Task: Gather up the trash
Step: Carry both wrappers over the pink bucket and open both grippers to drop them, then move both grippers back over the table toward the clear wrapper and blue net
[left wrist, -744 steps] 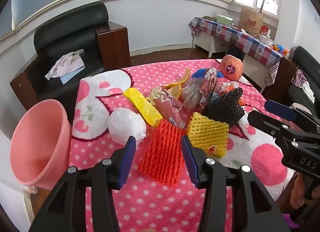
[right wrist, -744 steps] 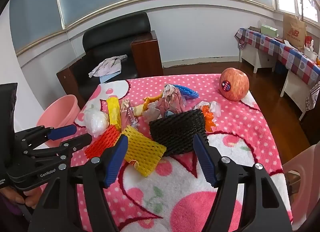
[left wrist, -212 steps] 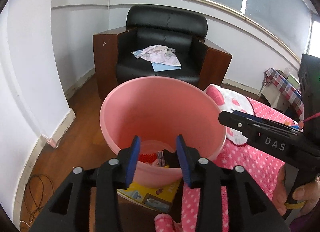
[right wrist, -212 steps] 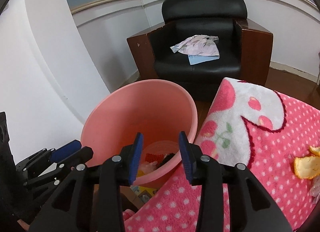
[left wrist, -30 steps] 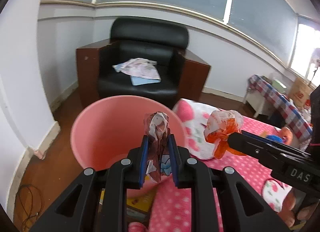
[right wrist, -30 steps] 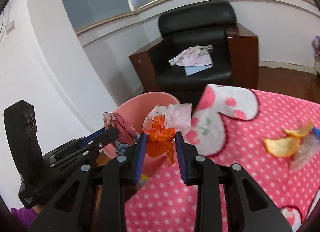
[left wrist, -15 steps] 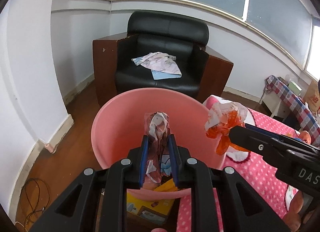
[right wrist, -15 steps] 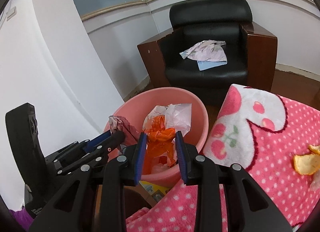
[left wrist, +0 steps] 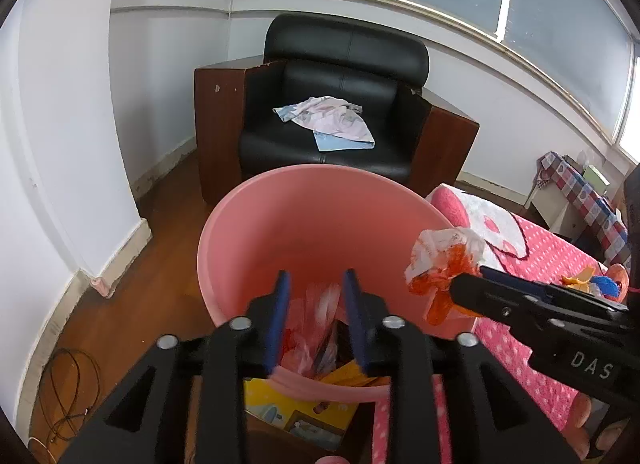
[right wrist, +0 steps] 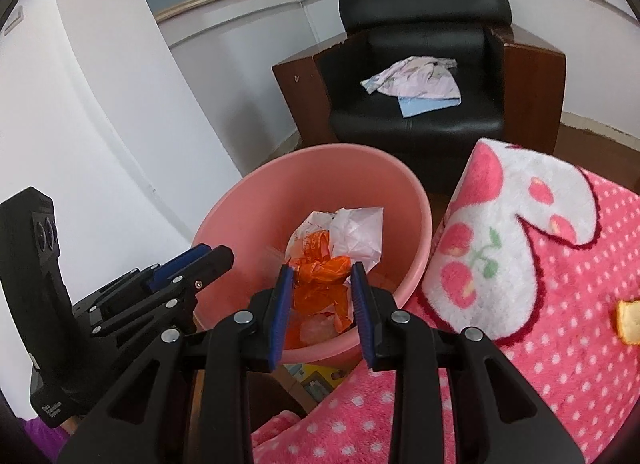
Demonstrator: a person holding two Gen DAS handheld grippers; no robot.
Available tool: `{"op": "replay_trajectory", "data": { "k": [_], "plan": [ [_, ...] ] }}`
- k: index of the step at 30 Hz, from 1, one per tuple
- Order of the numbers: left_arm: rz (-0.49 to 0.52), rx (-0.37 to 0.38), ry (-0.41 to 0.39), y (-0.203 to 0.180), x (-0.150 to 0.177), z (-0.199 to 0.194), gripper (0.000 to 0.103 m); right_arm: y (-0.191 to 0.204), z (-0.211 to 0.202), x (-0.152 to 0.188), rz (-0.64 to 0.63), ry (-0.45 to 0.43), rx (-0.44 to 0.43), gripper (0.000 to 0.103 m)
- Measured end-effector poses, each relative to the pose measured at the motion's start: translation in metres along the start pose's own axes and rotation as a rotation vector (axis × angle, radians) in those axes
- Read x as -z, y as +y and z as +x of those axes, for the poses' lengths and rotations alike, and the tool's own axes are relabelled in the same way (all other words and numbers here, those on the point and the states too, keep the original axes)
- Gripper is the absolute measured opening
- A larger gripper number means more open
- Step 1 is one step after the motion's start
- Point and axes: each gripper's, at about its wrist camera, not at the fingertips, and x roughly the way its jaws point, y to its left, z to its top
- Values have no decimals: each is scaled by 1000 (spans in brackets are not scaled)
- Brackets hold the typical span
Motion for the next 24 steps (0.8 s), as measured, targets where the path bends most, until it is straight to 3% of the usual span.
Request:
{"op": "replay_trajectory", "data": {
  "k": [6, 9, 24],
  "plan": [
    [-11, -2, -16, 1, -2, -6, 36, 2, 2, 1, -12, 9, -4, 33],
    [-11, -4, -25, 1, -2, -11, 36, 3, -2, 2, -14, -2, -7, 41],
    [27, 20, -66, -22, -3, -41, 44, -11, -53, 25, 16, -64, 5, 42]
  ]
}}
